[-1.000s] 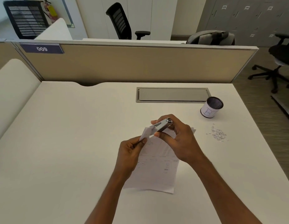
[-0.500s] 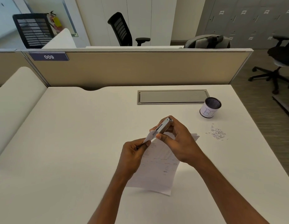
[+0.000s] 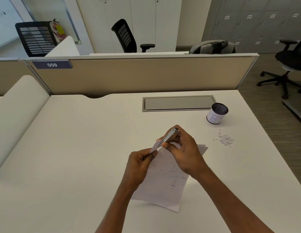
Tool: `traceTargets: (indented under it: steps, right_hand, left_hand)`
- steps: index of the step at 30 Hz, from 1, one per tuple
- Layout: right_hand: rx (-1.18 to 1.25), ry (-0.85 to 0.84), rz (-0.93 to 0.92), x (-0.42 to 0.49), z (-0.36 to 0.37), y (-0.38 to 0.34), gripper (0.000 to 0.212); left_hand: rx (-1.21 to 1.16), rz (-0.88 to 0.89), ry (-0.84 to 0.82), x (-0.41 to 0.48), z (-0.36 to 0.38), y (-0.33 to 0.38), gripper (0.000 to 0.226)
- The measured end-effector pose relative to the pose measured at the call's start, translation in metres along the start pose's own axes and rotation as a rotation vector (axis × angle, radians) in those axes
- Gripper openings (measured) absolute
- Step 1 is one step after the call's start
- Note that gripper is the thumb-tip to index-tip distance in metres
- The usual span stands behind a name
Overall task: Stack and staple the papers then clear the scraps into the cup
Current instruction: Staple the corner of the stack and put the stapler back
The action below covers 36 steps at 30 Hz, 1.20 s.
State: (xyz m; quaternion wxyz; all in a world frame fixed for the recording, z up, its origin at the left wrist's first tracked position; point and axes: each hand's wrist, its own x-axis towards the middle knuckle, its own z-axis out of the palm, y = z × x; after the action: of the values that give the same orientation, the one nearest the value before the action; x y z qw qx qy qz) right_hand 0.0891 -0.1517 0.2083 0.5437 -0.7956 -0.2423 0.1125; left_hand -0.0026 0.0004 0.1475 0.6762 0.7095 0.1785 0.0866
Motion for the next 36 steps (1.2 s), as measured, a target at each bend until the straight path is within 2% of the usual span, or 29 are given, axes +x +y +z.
traceTargets:
  steps: [9,17,28,32,34,36]
  right_hand:
    - [0.021,-0.065,0.024,0.003,-0.005,-0.001,0.024]
    - [0.098,0.034,0.020,0.013,-0.022,-0.004,0.022]
    - [-0.098,0.161,0.013,0.032,-0.046,0.037,0.025]
    - [-0.206,0.180,0.038,0.052,-0.053,0.065,0.035]
    - [-0.257,0.098,0.074,0.089,-0.056,0.091,0.034]
    - [-0.317,0.109,0.094,0.106,-0.056,0.111,0.028]
  left_hand:
    - [-0.013,-0.027,0.005,-0.002,0.001,-0.001,0.025]
    - [-0.054,-0.047,0.059,0.000,0.000,-0.002,0.025]
    - [-0.146,-0.123,0.211,0.007,-0.007,-0.015,0.022]
    - [-0.137,-0.138,0.212,0.005,-0.008,-0.020,0.022]
    - [-0.134,-0.177,0.290,0.015,-0.002,-0.031,0.023]
    - [-0.126,-0.198,0.272,0.012,-0.003,-0.033,0.022]
